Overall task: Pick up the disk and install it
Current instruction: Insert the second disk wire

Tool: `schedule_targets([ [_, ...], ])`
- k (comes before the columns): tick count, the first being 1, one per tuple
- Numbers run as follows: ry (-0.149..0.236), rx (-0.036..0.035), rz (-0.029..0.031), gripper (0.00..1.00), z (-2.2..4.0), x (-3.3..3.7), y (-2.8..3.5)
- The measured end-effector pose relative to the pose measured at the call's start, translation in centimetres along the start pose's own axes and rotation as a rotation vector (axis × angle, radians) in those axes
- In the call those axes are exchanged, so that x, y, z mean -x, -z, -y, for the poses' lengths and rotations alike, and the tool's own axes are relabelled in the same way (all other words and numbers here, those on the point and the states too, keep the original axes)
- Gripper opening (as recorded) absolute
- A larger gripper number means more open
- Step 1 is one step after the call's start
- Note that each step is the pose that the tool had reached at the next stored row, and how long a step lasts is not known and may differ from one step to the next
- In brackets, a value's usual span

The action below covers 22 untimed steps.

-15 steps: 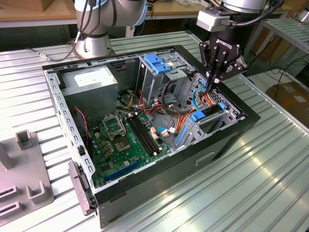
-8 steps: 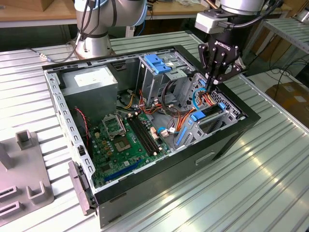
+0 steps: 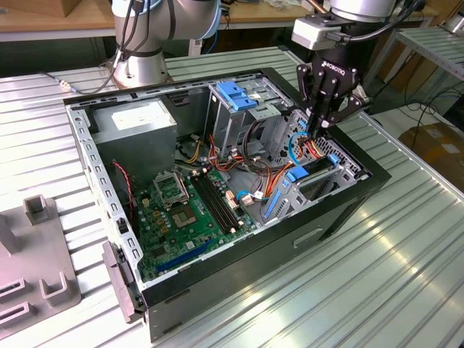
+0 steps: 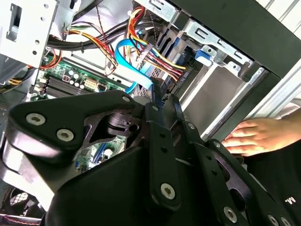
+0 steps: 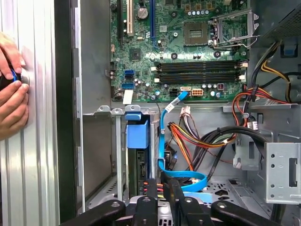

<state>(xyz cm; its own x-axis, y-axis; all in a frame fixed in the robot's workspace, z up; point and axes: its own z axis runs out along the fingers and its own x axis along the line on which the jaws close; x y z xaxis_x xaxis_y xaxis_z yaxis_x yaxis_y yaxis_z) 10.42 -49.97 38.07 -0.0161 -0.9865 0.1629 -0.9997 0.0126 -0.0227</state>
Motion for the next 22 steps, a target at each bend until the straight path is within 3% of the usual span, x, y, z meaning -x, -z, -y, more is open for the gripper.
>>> schedule_targets([
  [10, 0.0, 0.001, 0.0009, 0.25, 0.01, -0.09, 0.65],
  [17, 0.0, 0.0012, 0.0009, 0.25, 0.08, 0.17, 0.67],
  [22, 0.0, 0.0013, 0.0009, 0.25, 0.17, 0.55, 0.31],
])
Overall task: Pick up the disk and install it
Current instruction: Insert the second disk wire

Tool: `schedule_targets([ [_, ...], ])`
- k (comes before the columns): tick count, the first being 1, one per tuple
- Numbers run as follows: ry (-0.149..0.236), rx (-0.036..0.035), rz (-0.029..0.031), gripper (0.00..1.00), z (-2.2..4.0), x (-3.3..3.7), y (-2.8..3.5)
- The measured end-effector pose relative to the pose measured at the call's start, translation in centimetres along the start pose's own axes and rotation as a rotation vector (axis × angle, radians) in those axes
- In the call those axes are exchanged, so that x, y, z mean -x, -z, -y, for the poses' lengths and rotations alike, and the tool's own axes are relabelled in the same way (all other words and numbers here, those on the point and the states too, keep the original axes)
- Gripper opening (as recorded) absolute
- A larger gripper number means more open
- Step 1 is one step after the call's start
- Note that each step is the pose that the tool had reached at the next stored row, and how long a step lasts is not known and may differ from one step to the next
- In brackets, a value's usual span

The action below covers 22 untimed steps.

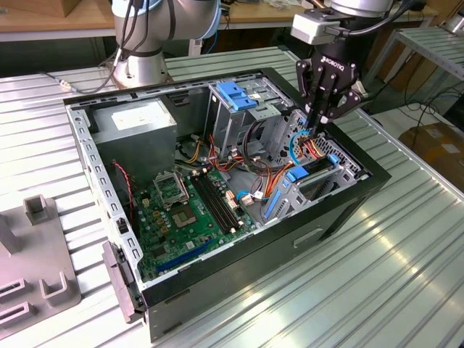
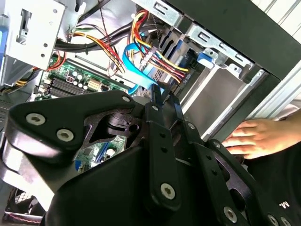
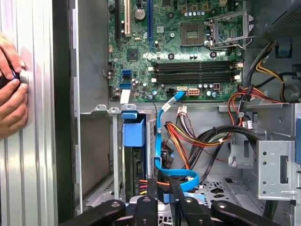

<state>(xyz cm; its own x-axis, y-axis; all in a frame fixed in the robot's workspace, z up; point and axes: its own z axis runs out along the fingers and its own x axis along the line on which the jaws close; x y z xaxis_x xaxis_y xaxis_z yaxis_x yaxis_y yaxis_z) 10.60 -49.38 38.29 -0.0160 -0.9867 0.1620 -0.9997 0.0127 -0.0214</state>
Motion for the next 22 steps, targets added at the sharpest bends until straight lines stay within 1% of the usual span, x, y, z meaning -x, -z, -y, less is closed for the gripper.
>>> schedule_targets([
  [4, 0.0, 0.0001, -0.0005, 0.25, 0.06, 0.3, -0.47],
  [5, 0.0, 0.0001, -0.001, 0.25, 0.08, 0.37, -0.56],
  [6, 0.0, 0.0001, -0.0029, 0.25, 0.09, 0.43, -0.68],
  [8, 0.0, -0.0001, -0.0149, 0.25, 0.1, 0.46, -0.86],
  [9, 0.001, -0.0003, -0.0263, 0.25, 0.1, 0.47, -0.93],
  [10, 0.001, -0.0005, -0.0361, 0.25, 0.11, 0.48, -0.98],
  [11, 0.001, -0.0007, -0.0502, 0.17, 0.11, 0.5, -1.06],
  [12, 0.001, -0.0009, -0.0626, 0.16, 0.11, 0.51, -1.14],
  [13, 0.001, -0.001, -0.0691, 0.16, 0.1, 0.52, -1.2],
  [14, 0.001, -0.001, -0.0707, 0.16, 0.1, 0.53, -1.22],
  [15, 0.001, -0.0011, -0.0708, 0.16, 0.1, 0.54, -1.28],
  [17, 0.001, -0.0013, -0.0586, 0.16, 0.09, 0.45, -1.4],
  [18, 0.001, -0.0011, -0.0477, 0.16, 0.07, 0.32, -1.47],
  [19, 0.001, -0.0008, -0.0332, 0.16, 0.05, 0.21, -1.51],
  [20, 0.0, -0.0007, -0.0225, 0.16, 0.04, 0.14, -1.55],
  [22, 0.0, -0.0004, -0.0044, 0.16, 0.01, -0.18, -1.74],
])
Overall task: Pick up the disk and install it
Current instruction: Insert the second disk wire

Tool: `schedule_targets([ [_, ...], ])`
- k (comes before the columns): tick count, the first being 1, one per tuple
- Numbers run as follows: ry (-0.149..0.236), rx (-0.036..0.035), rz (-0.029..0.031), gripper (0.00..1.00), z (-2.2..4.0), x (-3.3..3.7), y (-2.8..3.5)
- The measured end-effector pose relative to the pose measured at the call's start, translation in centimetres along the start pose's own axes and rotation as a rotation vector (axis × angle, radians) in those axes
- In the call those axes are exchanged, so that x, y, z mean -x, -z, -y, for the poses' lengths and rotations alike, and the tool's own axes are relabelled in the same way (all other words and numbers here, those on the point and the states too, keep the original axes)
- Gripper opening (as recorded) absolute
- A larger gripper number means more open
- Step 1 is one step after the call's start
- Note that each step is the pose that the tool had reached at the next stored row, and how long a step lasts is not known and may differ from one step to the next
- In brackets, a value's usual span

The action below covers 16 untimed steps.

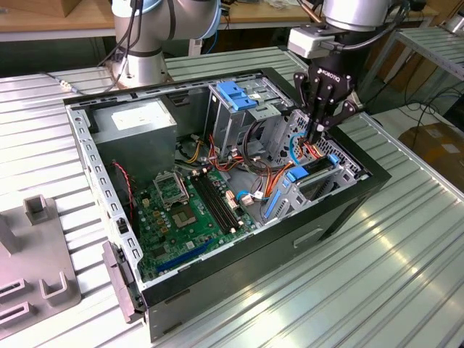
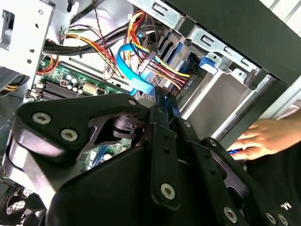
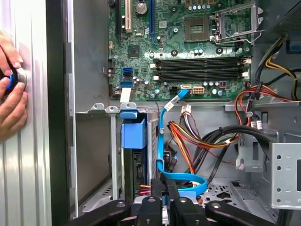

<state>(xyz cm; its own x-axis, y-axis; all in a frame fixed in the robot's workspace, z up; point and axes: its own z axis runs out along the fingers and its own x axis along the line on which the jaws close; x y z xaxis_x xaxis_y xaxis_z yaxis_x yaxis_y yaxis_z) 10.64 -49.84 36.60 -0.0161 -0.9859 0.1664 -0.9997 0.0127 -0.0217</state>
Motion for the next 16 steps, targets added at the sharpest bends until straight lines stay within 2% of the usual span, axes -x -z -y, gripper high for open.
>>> schedule_targets([
  [1, 0.0, 0.0001, 0.0061, 0.16, -0.01, -0.22, -0.16],
  [4, 0.0, 0.0002, 0.0113, 0.16, -0.06, -0.94, -0.63],
  [7, 0.0, 0.0002, 0.0124, 0.16, -0.22, -1.69, -1.18],
  [16, 0.0, 0.0002, 0.0124, 0.16, -0.23, -1.69, -1.2],
])
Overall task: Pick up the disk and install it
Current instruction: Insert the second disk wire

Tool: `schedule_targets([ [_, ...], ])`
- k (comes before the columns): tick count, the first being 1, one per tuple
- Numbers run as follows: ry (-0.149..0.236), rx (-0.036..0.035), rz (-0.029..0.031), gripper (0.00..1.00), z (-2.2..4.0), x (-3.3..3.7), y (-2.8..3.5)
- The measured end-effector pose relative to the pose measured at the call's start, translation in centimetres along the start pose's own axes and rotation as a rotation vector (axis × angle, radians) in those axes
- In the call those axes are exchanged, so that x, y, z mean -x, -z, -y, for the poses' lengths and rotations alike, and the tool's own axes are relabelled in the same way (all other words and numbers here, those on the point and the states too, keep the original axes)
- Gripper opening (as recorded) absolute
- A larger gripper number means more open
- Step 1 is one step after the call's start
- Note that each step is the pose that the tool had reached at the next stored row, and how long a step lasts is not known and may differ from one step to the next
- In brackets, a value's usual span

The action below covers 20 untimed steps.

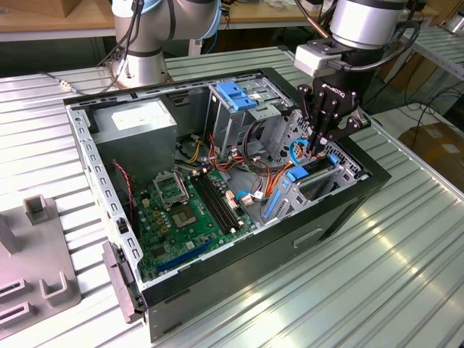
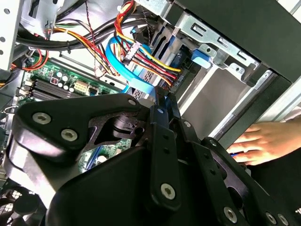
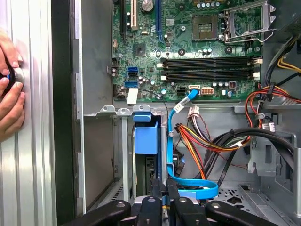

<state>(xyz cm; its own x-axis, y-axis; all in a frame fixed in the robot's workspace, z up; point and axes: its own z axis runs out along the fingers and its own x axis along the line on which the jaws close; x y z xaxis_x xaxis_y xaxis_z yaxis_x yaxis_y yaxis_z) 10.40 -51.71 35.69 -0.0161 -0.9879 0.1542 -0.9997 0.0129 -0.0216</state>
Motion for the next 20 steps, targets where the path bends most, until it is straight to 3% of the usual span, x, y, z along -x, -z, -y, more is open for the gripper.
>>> schedule_targets([
  [4, 0.0, -0.0005, 0.0009, 0.16, -0.01, -0.02, -0.01],
  [8, -0.001, -0.0096, 0.0489, 0.16, -0.33, -0.28, -0.04],
  [9, -0.001, -0.0116, 0.0525, 0.16, -0.43, -0.32, -0.05],
  [12, -0.001, -0.0217, 0.0591, 0.16, -0.89, -0.64, -0.1],
  [16, 0.005, -0.0468, 0.0634, 0.16, -0.99, -1.02, -0.26],
  [20, 0.011, -0.062, 0.0677, 0.16, -1.17, -1.13, -0.36],
])
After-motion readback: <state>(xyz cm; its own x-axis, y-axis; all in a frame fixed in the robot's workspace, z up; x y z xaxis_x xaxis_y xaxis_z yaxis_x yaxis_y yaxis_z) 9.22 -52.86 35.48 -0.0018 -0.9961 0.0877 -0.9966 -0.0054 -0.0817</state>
